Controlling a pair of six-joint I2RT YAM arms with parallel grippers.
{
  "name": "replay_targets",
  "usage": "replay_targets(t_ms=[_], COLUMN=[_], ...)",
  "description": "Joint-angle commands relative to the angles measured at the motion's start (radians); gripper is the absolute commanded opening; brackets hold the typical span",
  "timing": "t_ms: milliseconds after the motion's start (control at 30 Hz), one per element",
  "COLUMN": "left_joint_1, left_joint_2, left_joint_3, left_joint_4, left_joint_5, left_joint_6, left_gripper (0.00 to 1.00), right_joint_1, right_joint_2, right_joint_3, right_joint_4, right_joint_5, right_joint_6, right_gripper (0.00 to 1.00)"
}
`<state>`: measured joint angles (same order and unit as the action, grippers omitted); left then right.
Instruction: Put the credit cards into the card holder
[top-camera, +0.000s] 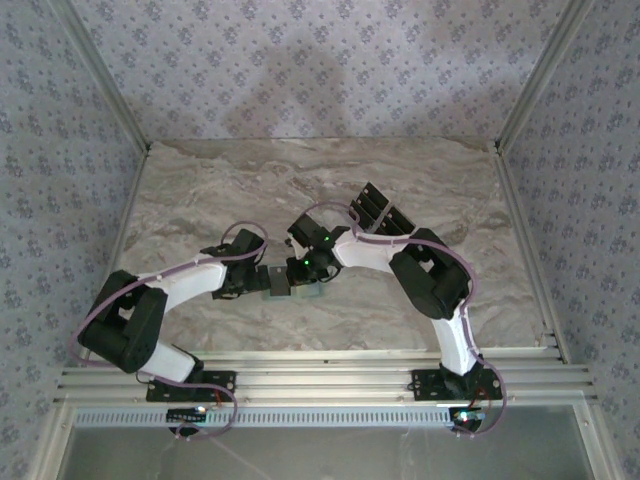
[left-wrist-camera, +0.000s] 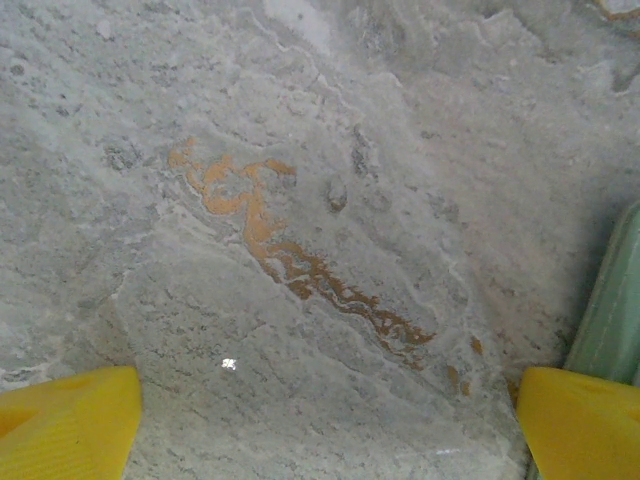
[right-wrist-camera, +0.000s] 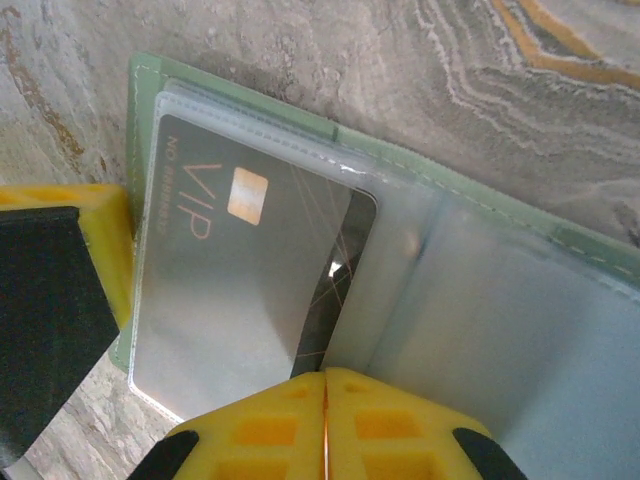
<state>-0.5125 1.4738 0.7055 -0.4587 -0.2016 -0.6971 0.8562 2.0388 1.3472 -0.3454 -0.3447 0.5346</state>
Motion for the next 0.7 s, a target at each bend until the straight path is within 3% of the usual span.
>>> replay_targets(t_ms=[0, 200, 467, 667], left_joint_1=[-0.005, -0.001, 0.026, 0.025], left_joint_2=[0.051, 0.014, -0.084, -0.117], left_joint_3=[-0.045, -0.019, 0.041, 0.077], left_joint_4=[0.053, 0.007, -0.087, -0.118], left_joint_5=[0.035, 0.013, -0.01, 0.011], left_joint_6=[-0.007, 0.006, 0.04, 0.045], left_gripper=[0.96, 0.97, 0.97, 0.97], right_joint_1=[0.016, -0.008, -0.061, -0.09], right_joint_2=[0.024, -0.061, -0.168, -0.142], right_joint_3=[0.031, 0.009, -0.032, -0.031], right_joint_4=[-0.004, -0.017, -0.107, -0.126], right_joint_5=[-0.044, -0.041, 0.04, 0.052], right_joint_6=[0.014, 0.005, -0.064, -0.104], right_gripper=[0.1, 0.12, 0.46, 0.52])
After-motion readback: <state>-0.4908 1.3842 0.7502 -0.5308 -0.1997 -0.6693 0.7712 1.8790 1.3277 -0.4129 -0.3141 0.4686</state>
